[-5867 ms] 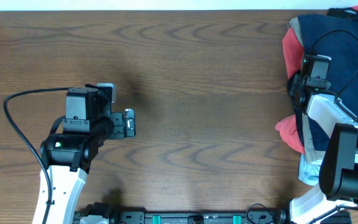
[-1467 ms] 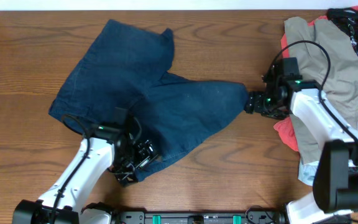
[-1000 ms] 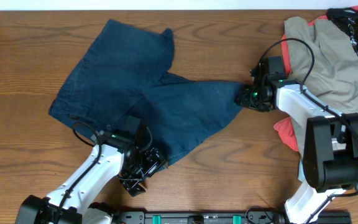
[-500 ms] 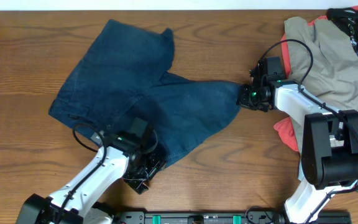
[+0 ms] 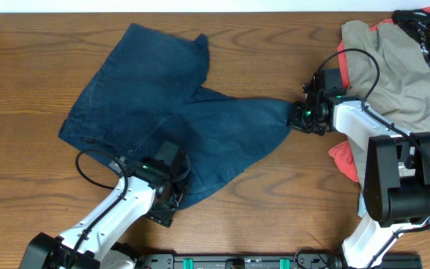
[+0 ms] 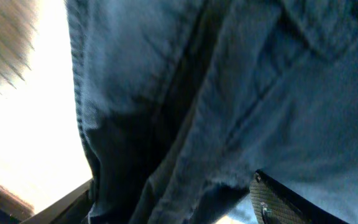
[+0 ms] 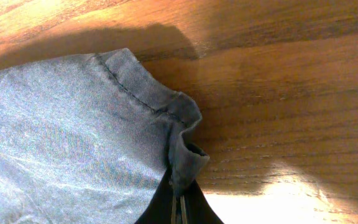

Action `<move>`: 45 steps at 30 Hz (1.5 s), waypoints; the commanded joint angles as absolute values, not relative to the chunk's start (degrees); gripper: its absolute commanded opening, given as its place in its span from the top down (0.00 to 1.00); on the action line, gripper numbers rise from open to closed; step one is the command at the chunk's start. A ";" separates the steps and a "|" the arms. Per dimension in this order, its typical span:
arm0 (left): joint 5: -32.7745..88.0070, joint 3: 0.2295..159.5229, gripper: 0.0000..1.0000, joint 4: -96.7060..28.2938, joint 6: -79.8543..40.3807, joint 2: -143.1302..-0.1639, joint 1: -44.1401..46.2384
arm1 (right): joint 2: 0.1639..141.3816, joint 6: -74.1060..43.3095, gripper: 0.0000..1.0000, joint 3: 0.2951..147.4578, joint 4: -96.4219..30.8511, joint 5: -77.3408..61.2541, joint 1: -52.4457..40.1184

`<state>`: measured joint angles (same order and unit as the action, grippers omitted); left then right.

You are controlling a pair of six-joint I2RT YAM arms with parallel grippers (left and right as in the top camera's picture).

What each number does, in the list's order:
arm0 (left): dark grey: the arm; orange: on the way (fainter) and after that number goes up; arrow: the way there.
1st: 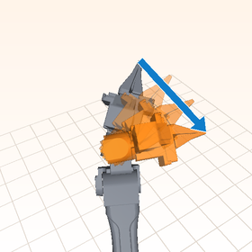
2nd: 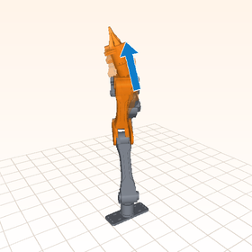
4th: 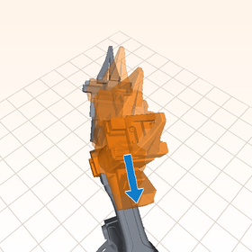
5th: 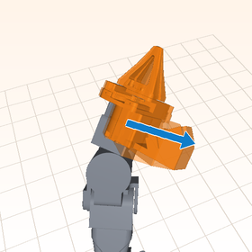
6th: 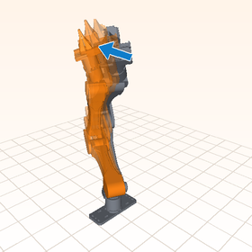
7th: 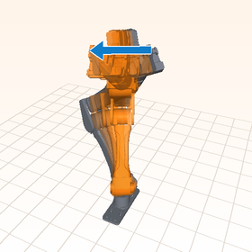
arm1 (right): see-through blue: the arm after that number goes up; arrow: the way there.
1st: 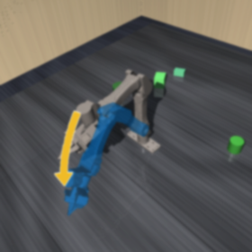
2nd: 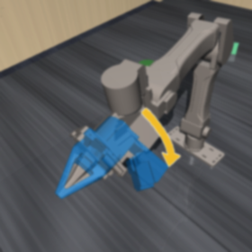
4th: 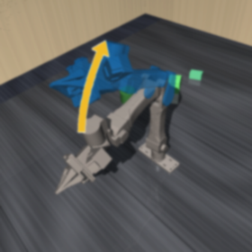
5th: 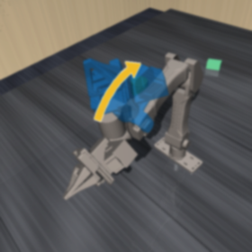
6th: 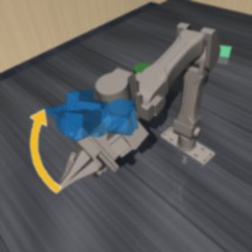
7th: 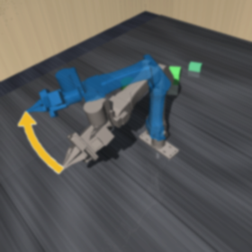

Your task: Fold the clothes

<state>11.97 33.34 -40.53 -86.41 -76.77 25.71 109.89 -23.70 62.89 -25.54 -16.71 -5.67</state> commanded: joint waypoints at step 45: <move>-0.75 61.56 0.94 -71.59 -52.90 -66.35 25.80 | 69.91 -22.31 0.99 62.22 -63.51 -1.10 13.23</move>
<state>7.70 60.07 -66.92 -54.37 -70.32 26.65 73.60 -24.86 62.06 -63.92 -8.84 9.98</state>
